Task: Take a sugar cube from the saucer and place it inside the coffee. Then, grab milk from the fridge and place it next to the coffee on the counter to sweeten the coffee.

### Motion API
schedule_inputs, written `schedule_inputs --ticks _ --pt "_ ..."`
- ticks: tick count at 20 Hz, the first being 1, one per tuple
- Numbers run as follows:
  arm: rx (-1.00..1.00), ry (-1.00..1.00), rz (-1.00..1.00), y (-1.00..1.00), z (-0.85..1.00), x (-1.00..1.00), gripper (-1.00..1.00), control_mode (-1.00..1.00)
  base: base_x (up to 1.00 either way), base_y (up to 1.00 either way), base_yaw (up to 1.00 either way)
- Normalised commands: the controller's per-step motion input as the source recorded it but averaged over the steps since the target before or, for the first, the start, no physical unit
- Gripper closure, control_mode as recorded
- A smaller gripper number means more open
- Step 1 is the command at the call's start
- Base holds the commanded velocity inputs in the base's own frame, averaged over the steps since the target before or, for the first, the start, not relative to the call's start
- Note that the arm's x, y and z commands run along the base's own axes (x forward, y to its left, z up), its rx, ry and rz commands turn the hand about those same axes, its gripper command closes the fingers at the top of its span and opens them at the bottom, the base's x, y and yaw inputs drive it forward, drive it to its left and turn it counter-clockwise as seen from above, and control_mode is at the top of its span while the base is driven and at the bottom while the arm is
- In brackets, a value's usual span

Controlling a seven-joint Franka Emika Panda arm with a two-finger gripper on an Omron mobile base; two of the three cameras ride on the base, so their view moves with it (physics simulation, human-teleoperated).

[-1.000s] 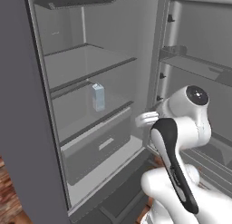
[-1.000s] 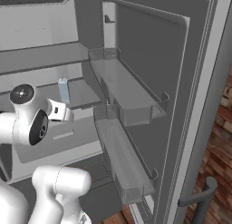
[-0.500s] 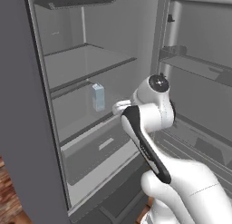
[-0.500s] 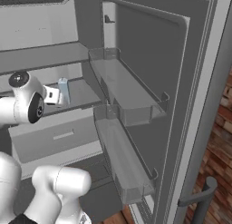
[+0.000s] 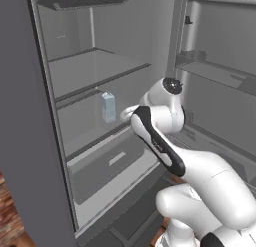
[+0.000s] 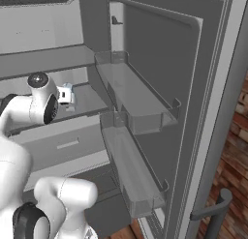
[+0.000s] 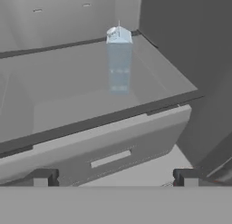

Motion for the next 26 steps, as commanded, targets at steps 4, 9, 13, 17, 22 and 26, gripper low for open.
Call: schedule_inputs --ticks 4,9,13,17,22,26 --pt "0.0 -0.01 0.0 0.45 -0.01 0.6 -1.0 -1.0 0.0 0.0 0.0" --pt "0.0 0.0 0.0 0.26 -0.19 0.44 -1.0 -1.0 0.0 0.0 0.0" --pt "0.0 0.0 0.0 0.01 -0.21 0.46 -1.0 -1.0 0.0 0.0 0.0" --pt "0.0 0.0 0.0 0.0 -0.22 0.44 -1.0 -1.0 0.0 0.0 0.0" --pt "0.0 0.0 0.0 0.01 -0.13 0.42 -1.0 -1.0 0.0 0.0 0.0" --pt "0.0 0.0 0.0 0.04 -0.09 0.34 -1.0 -1.0 0.0 0.0 0.0"
